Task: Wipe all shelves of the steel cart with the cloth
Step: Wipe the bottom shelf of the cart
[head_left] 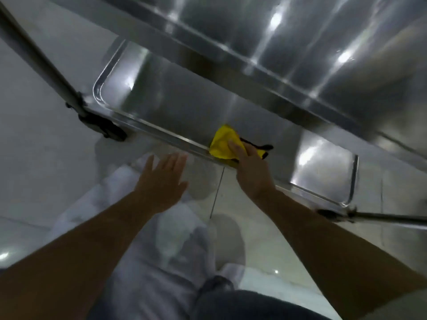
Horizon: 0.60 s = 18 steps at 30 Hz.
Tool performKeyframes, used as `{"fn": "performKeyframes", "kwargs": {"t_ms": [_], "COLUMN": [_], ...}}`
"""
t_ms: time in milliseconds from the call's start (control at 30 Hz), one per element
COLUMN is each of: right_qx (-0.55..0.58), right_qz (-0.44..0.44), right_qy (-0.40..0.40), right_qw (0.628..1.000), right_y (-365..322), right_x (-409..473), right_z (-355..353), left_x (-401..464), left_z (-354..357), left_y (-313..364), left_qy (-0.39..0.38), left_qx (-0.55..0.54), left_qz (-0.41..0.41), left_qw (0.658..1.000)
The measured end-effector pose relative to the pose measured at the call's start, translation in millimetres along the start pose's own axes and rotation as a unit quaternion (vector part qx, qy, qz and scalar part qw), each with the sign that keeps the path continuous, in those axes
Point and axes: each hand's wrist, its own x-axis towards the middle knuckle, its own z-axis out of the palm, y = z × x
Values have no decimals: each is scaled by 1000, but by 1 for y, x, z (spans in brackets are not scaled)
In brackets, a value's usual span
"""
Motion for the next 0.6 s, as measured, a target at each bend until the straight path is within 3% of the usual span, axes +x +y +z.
{"fn": "performKeyframes", "kwargs": {"t_ms": [100, 233, 333, 467, 600], "right_qx": [57, 82, 119, 153, 150], "right_qz": [-17, -41, -31, -74, -87], "right_qy": [-9, -19, -47, 2, 37], "right_qw": [998, 996, 991, 986, 984], "right_y": [-36, -82, -111, -141, -159], "right_x": [-54, -133, -181, -227, -262], "right_z": [-51, -144, -225, -341, -460], "left_x": [-41, -106, -157, -211, -252], "left_z": [-46, -144, -229, -344, -474], "left_y": [23, 58, 81, 120, 173], "left_qy": [3, 80, 97, 58, 129], "left_qx": [-47, -120, -124, -115, -108], "left_qz": [6, 115, 150, 178, 193], "left_qw": [999, 983, 976, 976, 967]}}
